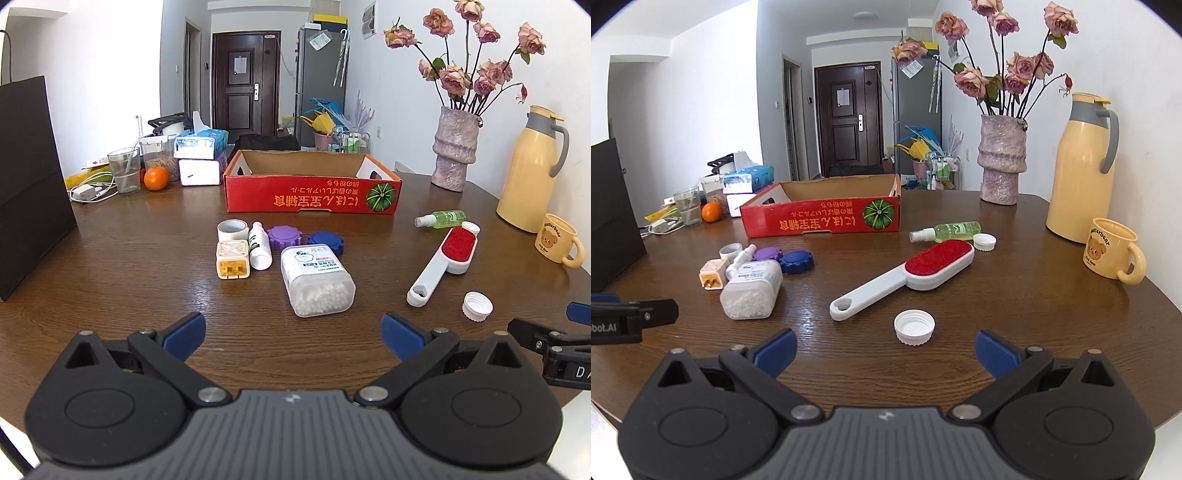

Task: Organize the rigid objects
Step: 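Move the right tool to the white bottle cap and close on it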

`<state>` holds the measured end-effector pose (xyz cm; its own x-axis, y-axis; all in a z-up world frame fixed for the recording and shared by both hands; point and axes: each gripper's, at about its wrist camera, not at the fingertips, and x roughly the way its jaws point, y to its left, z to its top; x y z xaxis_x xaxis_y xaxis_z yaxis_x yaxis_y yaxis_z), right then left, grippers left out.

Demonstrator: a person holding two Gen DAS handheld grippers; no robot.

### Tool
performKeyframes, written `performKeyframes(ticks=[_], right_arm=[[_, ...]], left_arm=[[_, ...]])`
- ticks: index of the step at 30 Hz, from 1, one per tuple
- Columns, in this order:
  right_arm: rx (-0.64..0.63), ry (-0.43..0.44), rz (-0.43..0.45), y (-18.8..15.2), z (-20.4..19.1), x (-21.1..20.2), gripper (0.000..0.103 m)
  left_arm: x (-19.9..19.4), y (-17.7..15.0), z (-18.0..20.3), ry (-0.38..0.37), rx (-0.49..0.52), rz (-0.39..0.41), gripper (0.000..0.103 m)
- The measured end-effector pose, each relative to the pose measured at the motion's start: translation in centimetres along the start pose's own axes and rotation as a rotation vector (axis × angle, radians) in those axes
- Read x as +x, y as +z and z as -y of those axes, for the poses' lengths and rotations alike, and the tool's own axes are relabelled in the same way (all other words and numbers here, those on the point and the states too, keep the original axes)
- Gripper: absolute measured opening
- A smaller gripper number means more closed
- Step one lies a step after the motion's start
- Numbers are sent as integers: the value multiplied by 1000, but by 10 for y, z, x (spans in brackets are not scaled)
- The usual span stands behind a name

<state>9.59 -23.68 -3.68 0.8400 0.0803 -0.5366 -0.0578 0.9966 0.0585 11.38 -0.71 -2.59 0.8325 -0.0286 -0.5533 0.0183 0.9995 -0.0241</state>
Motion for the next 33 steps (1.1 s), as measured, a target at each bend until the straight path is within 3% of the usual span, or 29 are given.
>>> performKeyframes(ticks=[8, 21, 29, 33], right_arm=[[-4, -14, -39, 3, 6, 29, 102], [15, -25, -122, 1, 23, 86, 77], [29, -16, -157, 3, 29, 115, 69], [20, -9, -165, 5, 28, 123, 53]], left_arm=[[28, 8, 3, -4, -14, -34, 103], [68, 16, 9, 3, -12, -85, 103], [88, 23, 11, 10, -19, -109, 103], [95, 26, 11, 11, -20, -117, 103]])
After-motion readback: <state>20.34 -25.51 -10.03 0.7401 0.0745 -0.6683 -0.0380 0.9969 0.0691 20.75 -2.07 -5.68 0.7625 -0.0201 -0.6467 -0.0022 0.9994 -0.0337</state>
